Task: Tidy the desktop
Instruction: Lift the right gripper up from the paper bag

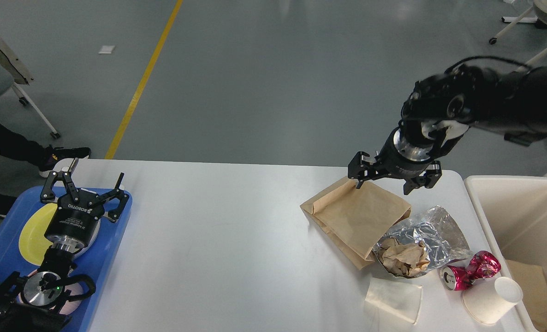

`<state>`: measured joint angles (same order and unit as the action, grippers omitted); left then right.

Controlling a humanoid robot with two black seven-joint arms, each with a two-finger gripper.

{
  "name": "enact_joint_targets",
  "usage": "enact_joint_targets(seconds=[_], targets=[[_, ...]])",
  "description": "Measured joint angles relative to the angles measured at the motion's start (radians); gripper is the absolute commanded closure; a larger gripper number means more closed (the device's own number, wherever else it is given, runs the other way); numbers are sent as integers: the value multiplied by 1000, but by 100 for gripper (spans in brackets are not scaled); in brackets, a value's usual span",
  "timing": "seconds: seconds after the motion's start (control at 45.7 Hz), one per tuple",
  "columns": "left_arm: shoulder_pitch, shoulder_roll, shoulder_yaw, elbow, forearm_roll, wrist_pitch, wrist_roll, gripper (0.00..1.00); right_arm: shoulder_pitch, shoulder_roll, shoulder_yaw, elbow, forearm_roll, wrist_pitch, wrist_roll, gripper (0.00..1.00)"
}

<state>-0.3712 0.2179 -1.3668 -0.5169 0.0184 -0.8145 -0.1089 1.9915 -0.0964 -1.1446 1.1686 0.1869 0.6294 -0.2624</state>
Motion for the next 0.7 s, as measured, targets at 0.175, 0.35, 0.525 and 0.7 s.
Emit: enact_joint_targets(seconds=[0.175, 0.35, 0.525, 0.7], targets=[[0, 0, 0, 0, 0, 0, 0, 3, 302, 0, -29, 108, 0, 245, 0, 0], [0, 0, 0, 0, 0, 0, 0, 3, 451, -22, 1, 186, 1, 317, 0, 0], [0, 0, 0, 0, 0, 0, 0, 3, 490, -36, 26, 221, 2, 319, 0, 0], [0, 0, 0, 0, 0, 0, 0, 3, 493, -38, 44, 226, -1, 299, 0, 2]])
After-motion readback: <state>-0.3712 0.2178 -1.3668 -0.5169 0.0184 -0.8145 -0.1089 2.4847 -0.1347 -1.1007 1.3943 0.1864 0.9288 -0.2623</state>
